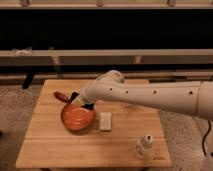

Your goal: Place the eraser in the ceramic cup

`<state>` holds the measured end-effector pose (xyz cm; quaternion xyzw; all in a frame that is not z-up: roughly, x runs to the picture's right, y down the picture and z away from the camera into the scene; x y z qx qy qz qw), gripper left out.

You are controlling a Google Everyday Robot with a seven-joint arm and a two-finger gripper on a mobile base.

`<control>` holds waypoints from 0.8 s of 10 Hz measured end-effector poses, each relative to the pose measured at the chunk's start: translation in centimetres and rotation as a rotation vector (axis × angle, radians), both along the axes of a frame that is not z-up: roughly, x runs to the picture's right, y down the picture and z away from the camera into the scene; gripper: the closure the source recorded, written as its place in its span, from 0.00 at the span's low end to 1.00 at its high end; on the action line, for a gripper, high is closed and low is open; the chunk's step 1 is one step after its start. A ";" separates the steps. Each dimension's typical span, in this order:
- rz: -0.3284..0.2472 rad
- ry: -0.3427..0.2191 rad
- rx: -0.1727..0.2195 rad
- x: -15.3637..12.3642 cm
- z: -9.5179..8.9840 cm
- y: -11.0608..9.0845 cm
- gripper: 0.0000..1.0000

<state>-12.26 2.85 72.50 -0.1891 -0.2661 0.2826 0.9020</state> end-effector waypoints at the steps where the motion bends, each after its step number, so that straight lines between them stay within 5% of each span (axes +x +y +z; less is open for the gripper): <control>1: 0.022 0.005 -0.001 1.2 1.0 -1.5 1.00; 5: 0.154 0.044 -0.014 7.2 5.1 -7.0 1.00; 8: 0.243 0.081 -0.026 11.9 6.4 -8.5 1.00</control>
